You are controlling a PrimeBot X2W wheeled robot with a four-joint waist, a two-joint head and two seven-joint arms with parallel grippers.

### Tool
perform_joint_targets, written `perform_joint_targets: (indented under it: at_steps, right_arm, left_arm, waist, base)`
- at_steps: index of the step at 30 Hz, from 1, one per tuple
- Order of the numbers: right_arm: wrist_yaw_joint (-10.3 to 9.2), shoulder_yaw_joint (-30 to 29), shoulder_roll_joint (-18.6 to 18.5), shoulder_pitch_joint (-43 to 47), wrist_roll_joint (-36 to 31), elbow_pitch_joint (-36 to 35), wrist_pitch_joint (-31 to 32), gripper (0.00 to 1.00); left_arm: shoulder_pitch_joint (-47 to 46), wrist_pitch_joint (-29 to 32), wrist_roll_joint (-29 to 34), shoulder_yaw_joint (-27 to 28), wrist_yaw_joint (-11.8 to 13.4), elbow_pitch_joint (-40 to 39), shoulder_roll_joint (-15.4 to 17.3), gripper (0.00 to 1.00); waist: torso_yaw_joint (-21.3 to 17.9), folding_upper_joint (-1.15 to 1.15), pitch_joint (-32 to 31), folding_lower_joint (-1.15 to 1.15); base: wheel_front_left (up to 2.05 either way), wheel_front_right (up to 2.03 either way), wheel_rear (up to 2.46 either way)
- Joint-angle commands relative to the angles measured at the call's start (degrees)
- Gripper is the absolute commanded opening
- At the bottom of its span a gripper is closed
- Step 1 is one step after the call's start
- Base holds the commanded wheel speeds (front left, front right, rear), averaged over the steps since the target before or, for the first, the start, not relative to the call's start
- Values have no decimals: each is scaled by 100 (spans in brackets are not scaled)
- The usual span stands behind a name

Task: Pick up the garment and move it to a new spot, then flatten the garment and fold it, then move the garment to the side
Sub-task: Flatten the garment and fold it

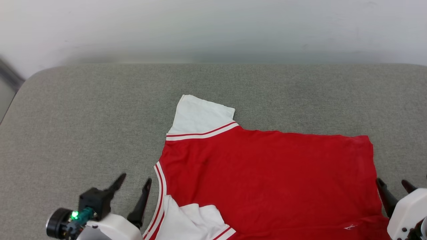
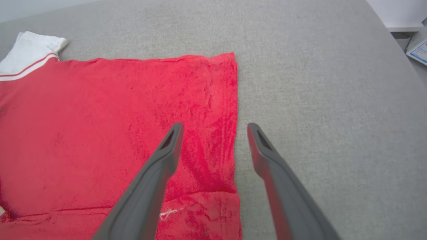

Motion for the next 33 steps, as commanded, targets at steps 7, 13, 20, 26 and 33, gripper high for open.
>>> perform_joint_targets:
  at_steps: [7, 13, 20, 26, 33]
  right_arm:
    - [-2, 391, -51, -267, 61, -200, -1339, 100]
    - [-2, 513, 11, -362, 134, -215, -2419, 100]
    - [-2, 705, 132, -392, 68, -155, -3202, 100]
    - [-2, 767, 257, -471, -132, -179, -3719, 100]
    - [-2, 865, 411, -703, -80, -266, -3850, 100]
  left_arm:
    - [-242, -1230, 323, 468, 133, -97, -185, 100]
    - [-188, -1398, 482, 716, 143, -147, -428, 100]
    - [-226, -1426, 669, 1005, -100, -178, -715, 100]
    - [-707, -1413, 667, 1197, -500, -44, -690, 100]
    - [-1994, -245, 366, 1092, -1217, 305, -201, 100]
  waist:
    - [-26, 0, -45, 0]
    - [-42, 0, -18, 0]
    - [-121, 0, 135, 0]
    - [-286, 0, 488, 0]
    - [-597, 0, 1124, 0]
  base:
    - [0, 0, 0]
    - [0, 0, 0]
    - [0, 0, 0]
    - [0, 0, 0]
    - [0, 0, 0]
